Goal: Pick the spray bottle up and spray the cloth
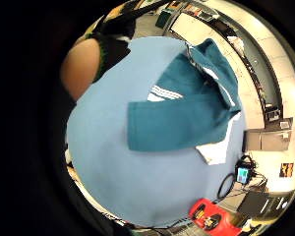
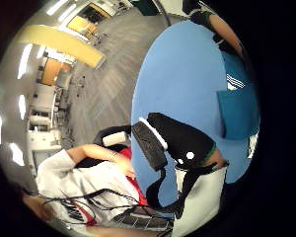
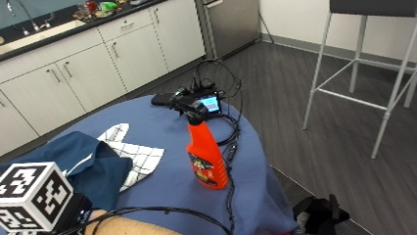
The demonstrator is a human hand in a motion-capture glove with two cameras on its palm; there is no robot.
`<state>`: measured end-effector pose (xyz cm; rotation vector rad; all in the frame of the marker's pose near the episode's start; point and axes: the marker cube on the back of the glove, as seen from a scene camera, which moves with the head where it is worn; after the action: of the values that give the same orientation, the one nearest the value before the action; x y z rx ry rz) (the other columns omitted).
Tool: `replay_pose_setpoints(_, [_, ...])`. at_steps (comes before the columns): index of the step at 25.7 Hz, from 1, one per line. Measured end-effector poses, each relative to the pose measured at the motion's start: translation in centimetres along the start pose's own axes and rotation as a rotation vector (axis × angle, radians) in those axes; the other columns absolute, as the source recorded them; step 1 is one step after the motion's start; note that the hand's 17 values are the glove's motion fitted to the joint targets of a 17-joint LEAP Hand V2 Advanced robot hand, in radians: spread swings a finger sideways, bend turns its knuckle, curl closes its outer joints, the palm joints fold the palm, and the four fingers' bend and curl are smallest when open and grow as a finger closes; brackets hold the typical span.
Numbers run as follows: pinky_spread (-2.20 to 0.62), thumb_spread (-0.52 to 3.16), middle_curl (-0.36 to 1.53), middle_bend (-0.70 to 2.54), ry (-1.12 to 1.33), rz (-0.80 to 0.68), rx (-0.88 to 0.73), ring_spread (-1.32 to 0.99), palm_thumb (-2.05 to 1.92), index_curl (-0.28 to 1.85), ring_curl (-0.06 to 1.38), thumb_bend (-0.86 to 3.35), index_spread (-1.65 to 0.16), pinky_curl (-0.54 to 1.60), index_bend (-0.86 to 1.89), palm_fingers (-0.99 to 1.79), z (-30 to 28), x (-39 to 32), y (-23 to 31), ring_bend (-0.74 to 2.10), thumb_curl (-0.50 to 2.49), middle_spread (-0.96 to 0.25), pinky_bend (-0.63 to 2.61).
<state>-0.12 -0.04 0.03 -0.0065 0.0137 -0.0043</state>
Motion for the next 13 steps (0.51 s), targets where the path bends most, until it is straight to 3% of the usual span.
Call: replay_pose_setpoints(13, [0.18,0.93,0.23,0.42,0.012,-0.009,-0.043,-0.01,0.38,0.18,0.19,0.16,-0.35,0.18,0.14,0.62,1.3,-0.4,0.0,0.28,0.12,-0.08,0.39])
